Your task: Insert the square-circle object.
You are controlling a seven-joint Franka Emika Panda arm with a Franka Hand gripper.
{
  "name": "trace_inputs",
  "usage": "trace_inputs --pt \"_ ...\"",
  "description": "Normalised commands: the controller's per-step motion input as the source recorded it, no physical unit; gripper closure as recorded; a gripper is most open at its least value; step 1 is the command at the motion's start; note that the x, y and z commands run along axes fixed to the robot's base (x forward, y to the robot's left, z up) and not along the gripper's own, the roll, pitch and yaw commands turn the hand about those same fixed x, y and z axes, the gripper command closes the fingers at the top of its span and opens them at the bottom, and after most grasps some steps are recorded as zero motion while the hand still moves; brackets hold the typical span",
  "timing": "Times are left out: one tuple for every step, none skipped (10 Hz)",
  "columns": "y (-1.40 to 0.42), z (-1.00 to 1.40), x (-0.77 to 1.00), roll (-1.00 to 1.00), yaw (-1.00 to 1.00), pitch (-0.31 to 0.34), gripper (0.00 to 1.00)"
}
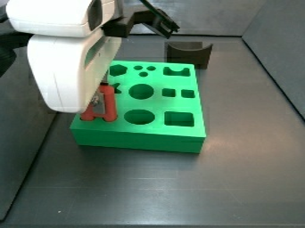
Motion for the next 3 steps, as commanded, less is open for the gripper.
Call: trace_inputs --pt "-0.09 -0.14 -0.12 0.07 0.01 -0.204 1.00" --pt "-0.04 -0.07 -0.09 0.03 0.00 -0.146 1.00" --pt "0.00 0.00 0.00 0.00 0.00 0.000 1.00"
